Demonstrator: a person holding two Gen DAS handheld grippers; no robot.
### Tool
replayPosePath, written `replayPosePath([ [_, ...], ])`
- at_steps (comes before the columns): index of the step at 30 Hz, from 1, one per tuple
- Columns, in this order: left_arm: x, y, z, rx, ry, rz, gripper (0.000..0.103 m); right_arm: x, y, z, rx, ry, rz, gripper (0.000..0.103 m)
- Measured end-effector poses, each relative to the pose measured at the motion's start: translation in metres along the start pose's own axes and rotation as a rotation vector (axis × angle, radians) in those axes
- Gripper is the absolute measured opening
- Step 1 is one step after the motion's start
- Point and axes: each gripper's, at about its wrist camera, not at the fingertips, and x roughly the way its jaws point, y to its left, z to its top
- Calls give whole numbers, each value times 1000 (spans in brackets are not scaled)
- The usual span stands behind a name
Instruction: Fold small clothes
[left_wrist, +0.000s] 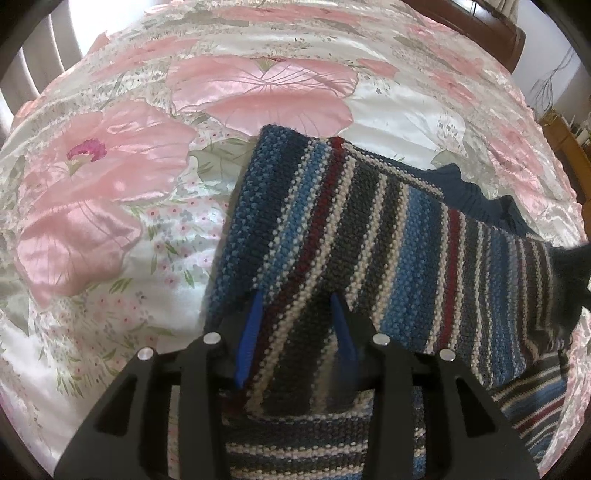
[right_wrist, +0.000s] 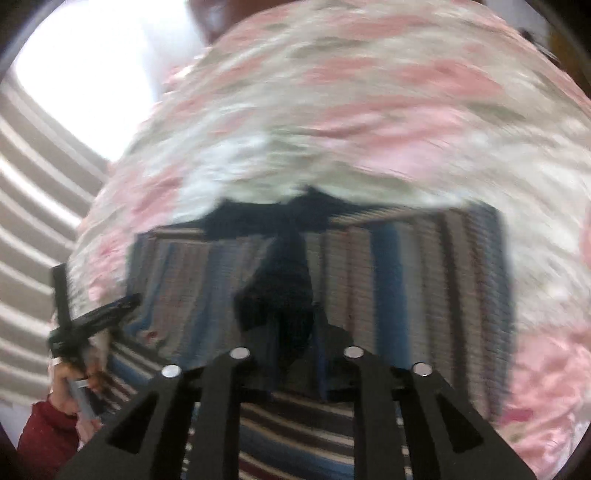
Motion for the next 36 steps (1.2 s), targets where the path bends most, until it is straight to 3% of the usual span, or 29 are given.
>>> replayPosePath([
  [1,0,0,0,3,-2,4,39,-2,-17,-4,22,4,-25,22],
  [3,-2,-1,-1,9,-8,10,39,-3,-39,-10,68,12,-45,35],
  [6,-9,-5,-3,19,-27,28,39,-3,-59,-19,103,15,-5,40],
  [10,-23,-14,-10,29,-68,37,42,4,-57,-25,114,21,100,57],
  [17,-19,-27,-22,82,-56,28,50,38,-46,-20,146,72,142,65],
  [18,-16,-28,-22,91,-53,34,51,41,-45,-18,146,72,142,64],
  [20,-12,-29,-23,100,-53,38,53,48,-42,-11,142,78,130,42],
  [21,-12,-30,-24,99,-54,39,54,51,-42,-8,143,92,108,22],
  [22,-13,-31,-24,96,-55,36,54,52,-43,-6,144,96,101,14],
  [24,-18,-31,-23,87,-61,20,54,47,-41,-4,120,83,114,9],
  [29,-30,-40,-25,96,-81,-62,58,14,-37,4,44,-41,73,9],
  [34,-11,-47,-31,115,-35,-31,58,41,-47,2,59,39,-18,14],
  [36,-8,-46,-32,119,-37,-28,59,47,-52,-4,67,46,-15,15],
])
